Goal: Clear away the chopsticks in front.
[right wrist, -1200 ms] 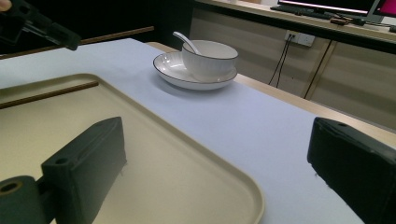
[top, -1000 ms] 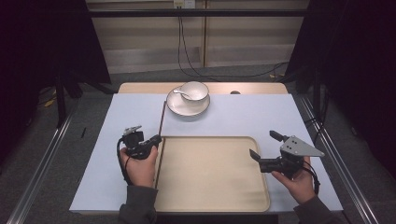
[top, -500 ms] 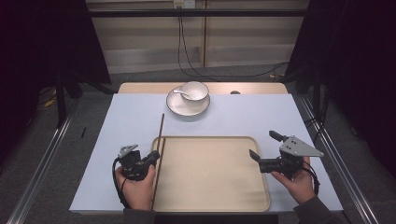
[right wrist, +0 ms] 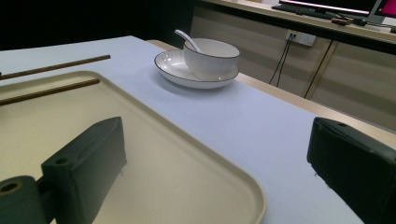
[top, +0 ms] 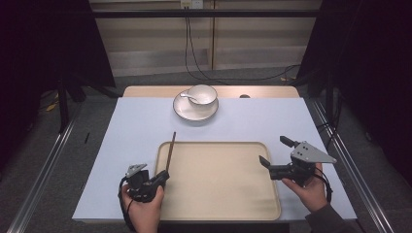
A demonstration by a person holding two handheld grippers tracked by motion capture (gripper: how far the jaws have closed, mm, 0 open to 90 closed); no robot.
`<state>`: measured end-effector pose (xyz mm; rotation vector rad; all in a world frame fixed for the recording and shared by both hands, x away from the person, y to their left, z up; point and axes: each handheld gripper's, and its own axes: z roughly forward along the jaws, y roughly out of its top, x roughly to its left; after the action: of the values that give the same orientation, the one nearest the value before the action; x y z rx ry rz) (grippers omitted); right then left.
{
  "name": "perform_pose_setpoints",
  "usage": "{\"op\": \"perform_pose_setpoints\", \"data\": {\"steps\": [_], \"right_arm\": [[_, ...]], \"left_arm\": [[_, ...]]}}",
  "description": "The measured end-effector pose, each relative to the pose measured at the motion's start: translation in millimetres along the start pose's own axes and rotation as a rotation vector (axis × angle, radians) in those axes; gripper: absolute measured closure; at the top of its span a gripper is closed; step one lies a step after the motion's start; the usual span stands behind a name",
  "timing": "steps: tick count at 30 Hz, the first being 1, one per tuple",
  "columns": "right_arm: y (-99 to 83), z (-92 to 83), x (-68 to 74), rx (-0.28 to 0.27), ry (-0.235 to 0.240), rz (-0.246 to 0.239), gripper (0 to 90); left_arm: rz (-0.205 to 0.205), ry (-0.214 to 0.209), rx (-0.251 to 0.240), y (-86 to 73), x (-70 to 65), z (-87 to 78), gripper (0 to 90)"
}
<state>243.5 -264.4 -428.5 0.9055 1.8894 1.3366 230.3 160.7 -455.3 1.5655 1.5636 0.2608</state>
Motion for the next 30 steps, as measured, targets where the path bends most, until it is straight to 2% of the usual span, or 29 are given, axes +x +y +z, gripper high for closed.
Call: {"op": "perform_pose_setpoints", "data": {"steps": [12,18,22,24,28,30], "right_arm": [[-0.2,0.7,0.2,-0.001,0.002,0.003,4.0],[-0.2,0.5,0.2,-0.003,0.002,0.002,3.9],[0.1,0.0,0.2,0.001,0.003,0.003,4.0],[-0.1,0.9,0.1,-0.003,0.004,0.002,3.9],[-0.3,0.9,0.4,-0.001,0.002,0.005,4.0],[-0.5,1.2,0.1,0.0,0.002,0.004,3.9]], "left_arm": [[0.002,0.005,0.069,-8.6,-4.7,3.7,85.4],[-0.009,0.025,0.073,-9.4,-4.9,5.3,85.4],[0.004,0.031,0.085,-9.4,-3.7,7.2,85.4],[-0.018,0.038,0.085,-9.7,-4.0,8.9,85.4],[-0.008,0.035,0.094,-11.3,-3.1,8.8,85.4],[-0.026,0.037,0.094,-12.9,-3.4,8.8,85.4]]}}
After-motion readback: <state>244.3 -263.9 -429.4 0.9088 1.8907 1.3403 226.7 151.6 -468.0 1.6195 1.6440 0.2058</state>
